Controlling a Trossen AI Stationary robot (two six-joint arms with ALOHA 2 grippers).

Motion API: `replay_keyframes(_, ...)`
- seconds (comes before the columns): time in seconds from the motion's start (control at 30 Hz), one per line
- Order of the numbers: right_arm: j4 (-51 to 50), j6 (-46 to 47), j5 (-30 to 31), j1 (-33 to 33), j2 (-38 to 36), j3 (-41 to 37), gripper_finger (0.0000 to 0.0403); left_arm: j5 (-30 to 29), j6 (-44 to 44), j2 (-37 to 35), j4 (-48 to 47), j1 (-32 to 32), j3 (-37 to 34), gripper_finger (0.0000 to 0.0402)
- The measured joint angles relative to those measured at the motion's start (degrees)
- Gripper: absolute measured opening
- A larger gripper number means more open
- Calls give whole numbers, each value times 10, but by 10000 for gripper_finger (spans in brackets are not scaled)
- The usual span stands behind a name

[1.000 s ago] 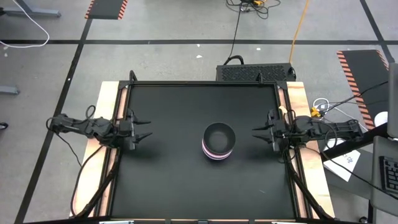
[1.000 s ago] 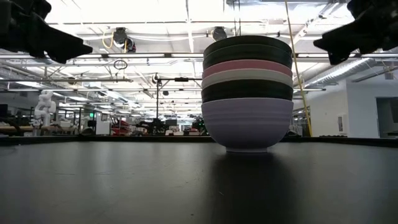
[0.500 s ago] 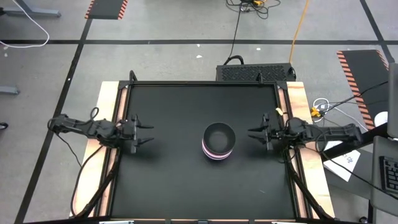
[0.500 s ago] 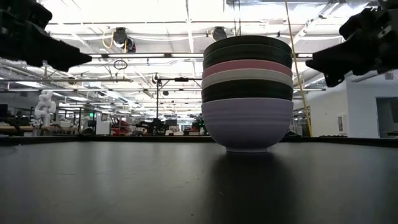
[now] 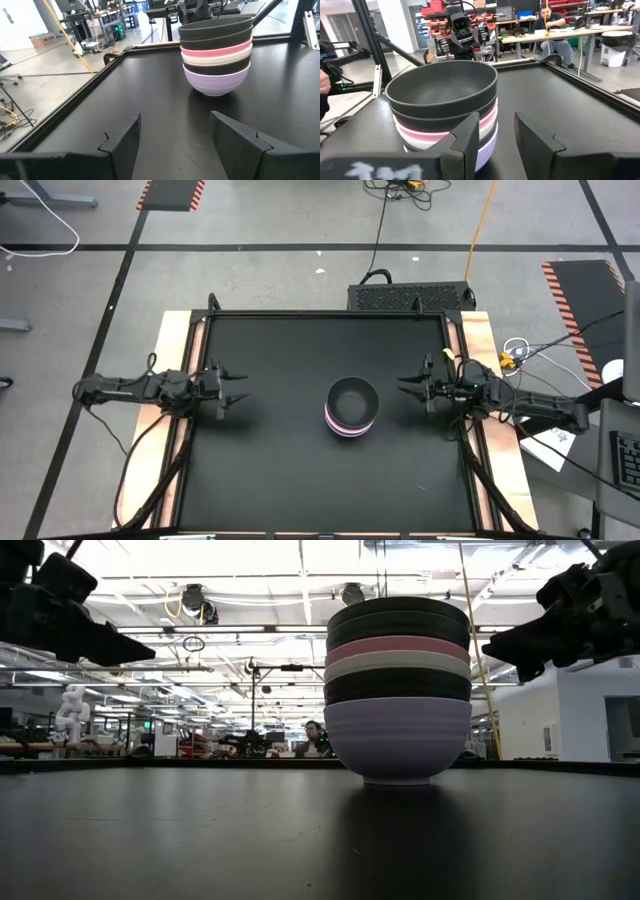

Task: Nest bowls inside each other
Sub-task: Return to Home Position

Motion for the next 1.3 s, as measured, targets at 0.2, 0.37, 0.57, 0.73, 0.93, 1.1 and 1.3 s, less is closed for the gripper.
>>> replay_keyframes(0.2,9,-8,-70,-50,17,0,116,38,6,14,-1,54,0,239)
replay_keyframes(0.37,9,-3,-87,-75,44,-1,116,82,-9,42,4,90,-1,239)
replay_keyframes(0.57,12,-5,-88,-77,71,-1,116,145,-14,72,98,112,-28,239)
replay_keyframes(0.73,51,-2,-90,-77,81,-1,116,191,-17,74,181,121,-47,239)
replay_keyframes(0.93,88,-13,-106,-77,80,-1,116,240,18,73,196,121,-47,239)
replay_keyframes(1.1,87,-16,-139,-75,81,-1,116,242,26,73,177,121,-47,239)
replay_keyframes(1.3,85,-23,-166,-75,81,-1,116,193,-3,73,170,121,-47,239)
